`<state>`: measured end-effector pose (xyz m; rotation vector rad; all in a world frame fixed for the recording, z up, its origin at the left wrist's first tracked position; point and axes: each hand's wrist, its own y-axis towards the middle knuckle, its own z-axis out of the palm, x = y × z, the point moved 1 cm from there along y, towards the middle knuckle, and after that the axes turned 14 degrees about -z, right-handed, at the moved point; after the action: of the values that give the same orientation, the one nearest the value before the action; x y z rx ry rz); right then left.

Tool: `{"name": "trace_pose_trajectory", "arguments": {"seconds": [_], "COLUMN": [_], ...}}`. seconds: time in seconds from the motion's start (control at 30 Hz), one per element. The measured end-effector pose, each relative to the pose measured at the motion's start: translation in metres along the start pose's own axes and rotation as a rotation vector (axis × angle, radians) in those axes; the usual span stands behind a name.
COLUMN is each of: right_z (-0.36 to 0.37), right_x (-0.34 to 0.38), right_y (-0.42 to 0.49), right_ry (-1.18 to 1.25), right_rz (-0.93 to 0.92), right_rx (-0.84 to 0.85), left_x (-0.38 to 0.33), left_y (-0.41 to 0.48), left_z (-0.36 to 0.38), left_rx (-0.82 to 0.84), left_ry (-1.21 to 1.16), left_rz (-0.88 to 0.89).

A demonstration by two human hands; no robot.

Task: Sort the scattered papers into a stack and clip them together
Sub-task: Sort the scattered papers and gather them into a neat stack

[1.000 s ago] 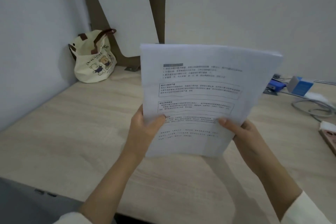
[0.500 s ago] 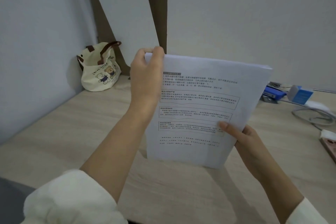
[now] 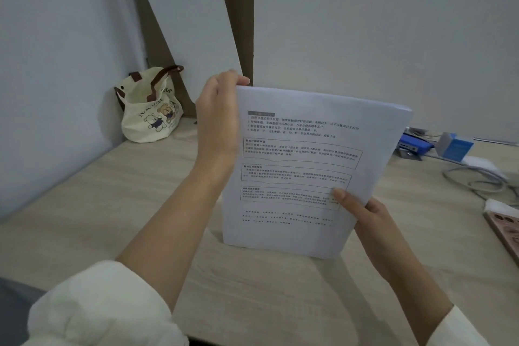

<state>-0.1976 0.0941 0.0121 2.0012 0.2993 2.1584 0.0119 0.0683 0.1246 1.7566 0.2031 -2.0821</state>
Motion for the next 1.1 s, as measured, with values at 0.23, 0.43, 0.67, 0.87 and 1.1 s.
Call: {"name": "trace_pose_trajectory", "arguments": {"seconds": [0.23, 0.43, 0.67, 0.87, 1.1], "right_z": [0.002, 0.005, 0.003, 0.001, 0.001], "right_x": [0.002, 0.006, -0.013, -0.017, -0.015], "right_y": [0.004, 0.005, 0.004, 0.0, -0.004], "right_ry": [-0.026, 0.002, -0.022, -0.041, -0.033], "right_rz": [-0.009, -0.113, -0.037, -0.019, -0.011], "right_rx": [-0.113, -0.121, -0.151, -0.117, -0.107], "left_x": [0.068, 0.076, 0.093, 0.066, -0.03], "left_y": [-0.03, -0.032, -0.035, -0.034, -0.019], "left_z": [-0.023, -0.032, -0.036, -0.026, 0.041], "left_rx": [0.246, 0.217, 0.199, 0.036, 0.097], "left_ry": [0.067, -0.004, 0.041, 0.36, 1.138], "left_rz": [-0.066, -0.04, -0.143, 0.107, 0.739]}}
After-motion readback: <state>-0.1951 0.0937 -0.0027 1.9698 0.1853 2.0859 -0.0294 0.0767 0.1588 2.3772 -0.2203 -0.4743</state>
